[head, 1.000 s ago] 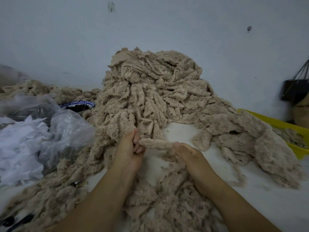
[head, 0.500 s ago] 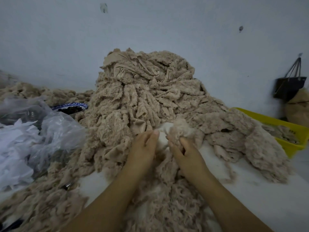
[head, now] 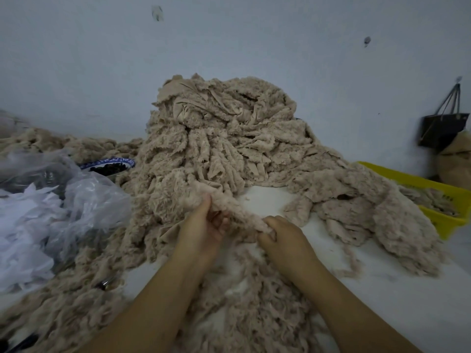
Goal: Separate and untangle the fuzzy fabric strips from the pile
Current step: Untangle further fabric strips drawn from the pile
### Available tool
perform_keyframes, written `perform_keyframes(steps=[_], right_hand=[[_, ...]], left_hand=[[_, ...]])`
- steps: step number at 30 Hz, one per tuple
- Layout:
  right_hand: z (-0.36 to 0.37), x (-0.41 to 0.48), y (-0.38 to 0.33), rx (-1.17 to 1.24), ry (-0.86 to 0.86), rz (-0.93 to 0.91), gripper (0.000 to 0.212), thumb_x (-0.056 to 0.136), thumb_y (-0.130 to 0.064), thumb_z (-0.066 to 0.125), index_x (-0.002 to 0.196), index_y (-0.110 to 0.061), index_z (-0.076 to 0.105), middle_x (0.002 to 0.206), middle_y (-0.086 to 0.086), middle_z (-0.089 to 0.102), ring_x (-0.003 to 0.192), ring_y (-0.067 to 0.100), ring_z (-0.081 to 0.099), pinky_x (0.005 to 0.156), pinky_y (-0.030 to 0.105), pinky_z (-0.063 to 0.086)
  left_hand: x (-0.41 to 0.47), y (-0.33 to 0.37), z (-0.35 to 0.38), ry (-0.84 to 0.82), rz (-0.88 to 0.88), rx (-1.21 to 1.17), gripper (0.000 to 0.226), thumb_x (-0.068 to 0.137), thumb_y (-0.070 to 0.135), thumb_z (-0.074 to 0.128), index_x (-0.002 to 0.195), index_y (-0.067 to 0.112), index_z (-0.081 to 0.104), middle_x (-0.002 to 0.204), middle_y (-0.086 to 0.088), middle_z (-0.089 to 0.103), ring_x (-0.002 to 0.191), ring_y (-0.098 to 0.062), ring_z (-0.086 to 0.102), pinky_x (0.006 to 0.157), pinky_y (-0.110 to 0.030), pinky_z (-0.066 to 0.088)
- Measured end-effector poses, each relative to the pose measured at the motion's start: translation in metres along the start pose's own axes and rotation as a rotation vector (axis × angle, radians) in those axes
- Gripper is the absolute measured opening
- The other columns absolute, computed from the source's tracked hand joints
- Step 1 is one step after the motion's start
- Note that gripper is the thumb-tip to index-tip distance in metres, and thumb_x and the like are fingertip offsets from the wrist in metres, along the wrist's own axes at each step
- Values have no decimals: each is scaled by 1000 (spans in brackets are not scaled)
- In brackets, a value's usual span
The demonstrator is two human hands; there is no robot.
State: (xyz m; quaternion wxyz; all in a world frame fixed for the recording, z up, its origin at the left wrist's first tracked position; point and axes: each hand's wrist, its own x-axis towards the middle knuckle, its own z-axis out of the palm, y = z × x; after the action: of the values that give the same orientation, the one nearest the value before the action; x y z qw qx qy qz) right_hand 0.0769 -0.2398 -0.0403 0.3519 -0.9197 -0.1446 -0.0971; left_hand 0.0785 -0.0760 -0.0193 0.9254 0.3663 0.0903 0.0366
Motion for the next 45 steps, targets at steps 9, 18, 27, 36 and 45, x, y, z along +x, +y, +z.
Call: perform_keyframes(steps=[9,18,27,36,45], right_hand=[[-15,3,8,588,274,236,23,98,-29,51,79,-35,62,70,3,59,53,4,53,52,16,44],[-17,8,9,1022,233,425,39,95,-38,61,70,-8,70,68,10,69,57,19,67,51,22,50],[-2,2,2,695,-15,287,47,99,-47,50,74,-17,76,73,8,73,69,16,71,65,27,57],[-8,6,7,930,116,220,75,71,-83,55,102,-16,67,95,4,72,89,22,69,82,37,57],[-3,8,6,609,192,172,42,96,-60,43,66,-41,64,54,-17,55,58,4,51,60,27,39]], left_hand=[[14,13,-18,14,38,-245,25,103,27,50,101,5,62,74,-8,73,62,-14,71,52,-21,56],[-5,4,-7,-120,267,844,47,84,76,49,112,40,61,93,9,67,78,-3,63,68,-20,46],[-11,-18,6,-276,223,875,22,85,36,75,79,57,72,86,21,75,82,3,71,66,-14,54],[-3,-12,0,-253,67,480,53,80,37,71,126,10,66,118,-6,73,113,-22,68,101,-40,49],[-4,-14,-3,-295,80,618,38,98,37,58,127,13,65,123,-5,70,117,-22,65,108,-45,45]])
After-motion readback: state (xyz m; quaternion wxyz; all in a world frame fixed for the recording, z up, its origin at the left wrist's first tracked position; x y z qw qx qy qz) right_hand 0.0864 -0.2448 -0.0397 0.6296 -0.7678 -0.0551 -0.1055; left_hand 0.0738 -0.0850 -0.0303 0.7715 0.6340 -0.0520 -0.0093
